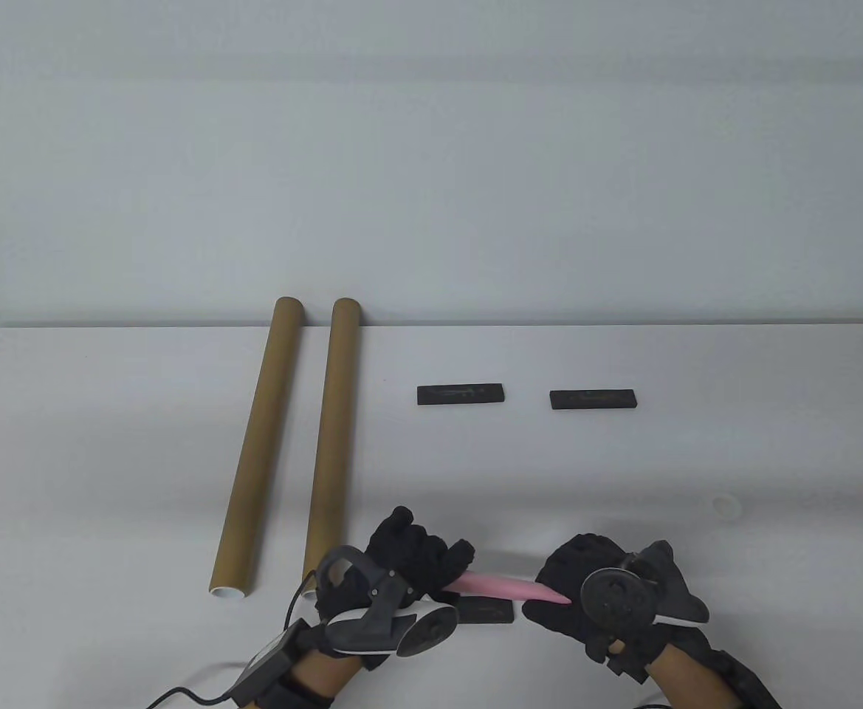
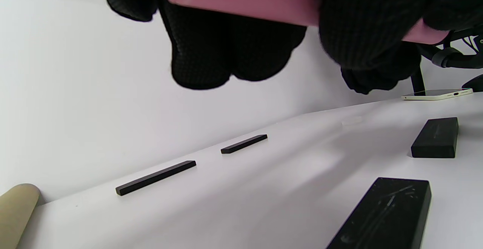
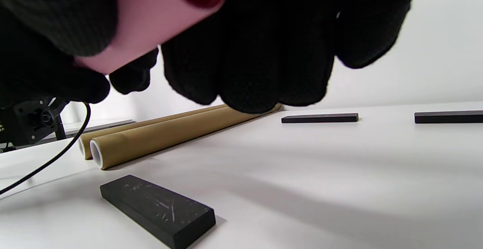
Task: Roll up papers and store in mailing tubes
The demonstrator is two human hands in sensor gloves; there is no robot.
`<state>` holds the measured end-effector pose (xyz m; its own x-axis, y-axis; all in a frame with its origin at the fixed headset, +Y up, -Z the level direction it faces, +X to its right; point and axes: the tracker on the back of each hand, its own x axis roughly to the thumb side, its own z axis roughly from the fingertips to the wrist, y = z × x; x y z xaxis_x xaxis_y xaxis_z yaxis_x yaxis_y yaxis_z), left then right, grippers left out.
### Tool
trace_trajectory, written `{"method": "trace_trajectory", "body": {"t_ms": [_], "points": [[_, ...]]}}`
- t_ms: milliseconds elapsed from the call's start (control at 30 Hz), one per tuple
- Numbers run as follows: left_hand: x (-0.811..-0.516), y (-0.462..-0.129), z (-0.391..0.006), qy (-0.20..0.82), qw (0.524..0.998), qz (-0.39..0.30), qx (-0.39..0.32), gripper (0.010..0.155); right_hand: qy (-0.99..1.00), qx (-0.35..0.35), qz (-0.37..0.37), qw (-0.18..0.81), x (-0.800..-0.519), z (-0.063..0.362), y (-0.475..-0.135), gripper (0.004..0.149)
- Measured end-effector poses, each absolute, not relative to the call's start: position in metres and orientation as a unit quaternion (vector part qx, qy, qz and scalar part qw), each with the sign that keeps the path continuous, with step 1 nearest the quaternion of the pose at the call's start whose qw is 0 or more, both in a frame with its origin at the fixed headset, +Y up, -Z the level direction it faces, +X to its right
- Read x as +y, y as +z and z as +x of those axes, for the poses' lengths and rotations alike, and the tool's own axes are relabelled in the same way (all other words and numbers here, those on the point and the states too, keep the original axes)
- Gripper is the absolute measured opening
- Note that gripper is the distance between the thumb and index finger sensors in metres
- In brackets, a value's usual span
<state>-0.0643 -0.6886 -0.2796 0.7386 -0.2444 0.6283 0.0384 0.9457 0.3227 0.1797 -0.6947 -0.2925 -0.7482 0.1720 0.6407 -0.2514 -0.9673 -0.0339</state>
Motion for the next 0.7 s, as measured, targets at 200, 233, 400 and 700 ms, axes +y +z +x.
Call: {"method": "trace_trajectory", "body": {"t_ms": [200, 233, 400, 700], "points": [[-0.693, -0.288, -0.068, -0.052, 0.933, 0.104, -0.341, 0.059, 0.935, -0.099, 0.331, 0.076, -0.693, 0.177, -0.288, 0.072], [-0.694, -0.288, -0.068, -0.054, 0.933, 0.101, -0.340, 0.060, 0.935, -0.098, 0.333, 0.071, -0.693, 0.177, -0.288, 0.068], [-0.694, -0.285, -0.068, -0.065, 0.933, 0.104, -0.338, 0.071, 0.936, -0.082, 0.332, 0.086, -0.693, 0.177, -0.290, 0.056], [-0.693, -0.284, -0.065, -0.079, 0.933, 0.112, -0.333, 0.056, 0.933, -0.113, 0.333, 0.078, -0.687, 0.177, -0.285, 0.054]]}}
